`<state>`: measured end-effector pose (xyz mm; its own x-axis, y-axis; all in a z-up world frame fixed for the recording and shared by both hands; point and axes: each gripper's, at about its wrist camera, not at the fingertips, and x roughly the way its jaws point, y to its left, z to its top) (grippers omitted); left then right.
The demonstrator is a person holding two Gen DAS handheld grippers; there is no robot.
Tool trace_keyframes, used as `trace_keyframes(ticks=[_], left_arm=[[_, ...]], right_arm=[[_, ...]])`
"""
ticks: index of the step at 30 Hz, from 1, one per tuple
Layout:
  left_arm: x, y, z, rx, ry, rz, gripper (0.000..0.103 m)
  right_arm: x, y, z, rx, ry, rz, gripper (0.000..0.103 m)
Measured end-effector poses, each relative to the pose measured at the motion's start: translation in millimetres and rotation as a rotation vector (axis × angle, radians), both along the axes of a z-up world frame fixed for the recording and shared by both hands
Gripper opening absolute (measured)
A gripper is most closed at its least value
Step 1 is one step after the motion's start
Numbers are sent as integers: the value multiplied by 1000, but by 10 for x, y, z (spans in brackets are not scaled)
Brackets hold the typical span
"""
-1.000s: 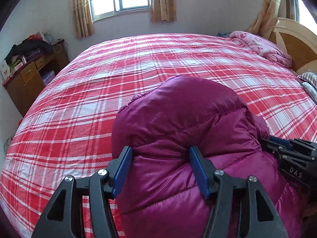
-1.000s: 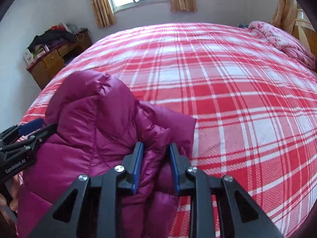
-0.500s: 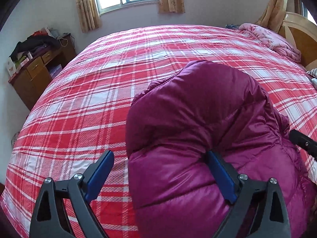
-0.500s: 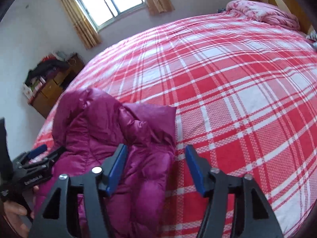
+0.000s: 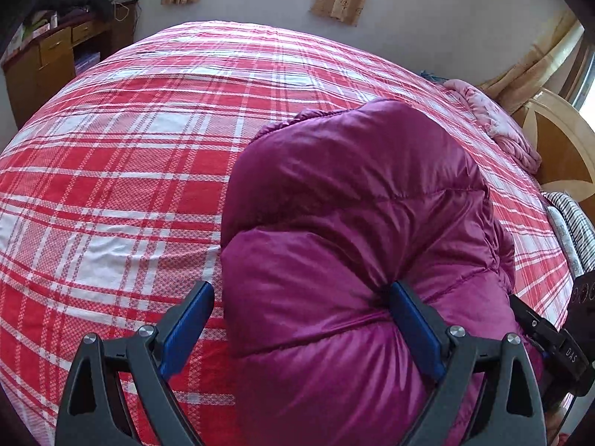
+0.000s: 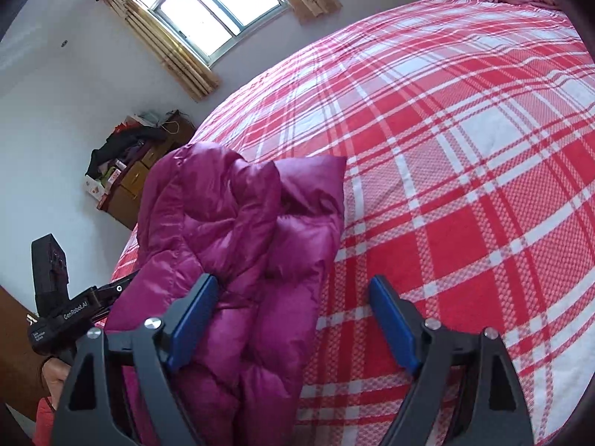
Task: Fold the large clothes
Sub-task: 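Regrasp the bundle edge with the right tool while the left tool presses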
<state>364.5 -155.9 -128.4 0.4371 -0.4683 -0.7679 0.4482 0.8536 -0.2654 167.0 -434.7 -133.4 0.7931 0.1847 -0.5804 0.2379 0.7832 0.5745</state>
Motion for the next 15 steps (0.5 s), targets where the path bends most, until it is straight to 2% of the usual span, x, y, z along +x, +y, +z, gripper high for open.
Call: trace_keyframes(ticks=[3,8,12,15], left_arm=[[-9,-11,-21,-22,18,-47,95],[49,52,-148,-99,93,-41,95],[-40,-53,-95,-42,30,-54,95],[-59,-81,-98,-30,15,-60,95]], right_arm=[[-30,34,2,3,-16,32,86],[-9,104,-9,-21,-8,45,86],[-13,88,-27,-19,-15,47,86],[-10,130,-15,-26,-28,73,85]])
